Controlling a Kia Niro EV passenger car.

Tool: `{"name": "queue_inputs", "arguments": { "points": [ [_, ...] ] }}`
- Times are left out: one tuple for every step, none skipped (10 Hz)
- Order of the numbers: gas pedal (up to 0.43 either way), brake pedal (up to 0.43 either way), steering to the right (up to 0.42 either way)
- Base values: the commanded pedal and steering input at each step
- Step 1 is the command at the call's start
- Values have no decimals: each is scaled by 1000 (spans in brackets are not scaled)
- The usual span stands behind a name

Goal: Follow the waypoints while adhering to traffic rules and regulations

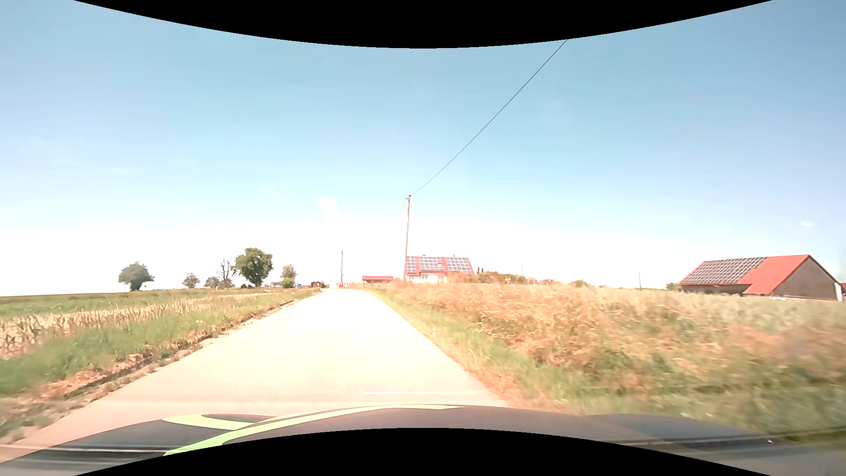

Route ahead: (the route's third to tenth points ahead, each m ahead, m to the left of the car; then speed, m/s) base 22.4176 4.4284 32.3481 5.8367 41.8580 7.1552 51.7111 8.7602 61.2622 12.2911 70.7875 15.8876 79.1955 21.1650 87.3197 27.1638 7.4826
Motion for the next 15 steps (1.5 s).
{"name": "queue_inputs", "arguments": {
  "points": [
    [311, 0, -157],
    [331, 0, -135],
    [331, 0, -106],
    [339, 0, -73],
    [339, 0, -51],
    [350, 0, -40],
    [350, 0, -37],
    [358, 0, -35],
    [370, 0, -33],
    [370, 0, -26],
    [370, 0, -20],
    [370, 0, -15],
    [370, 0, -13],
    [370, 0, -13],
    [370, 0, -13]
  ]
}}
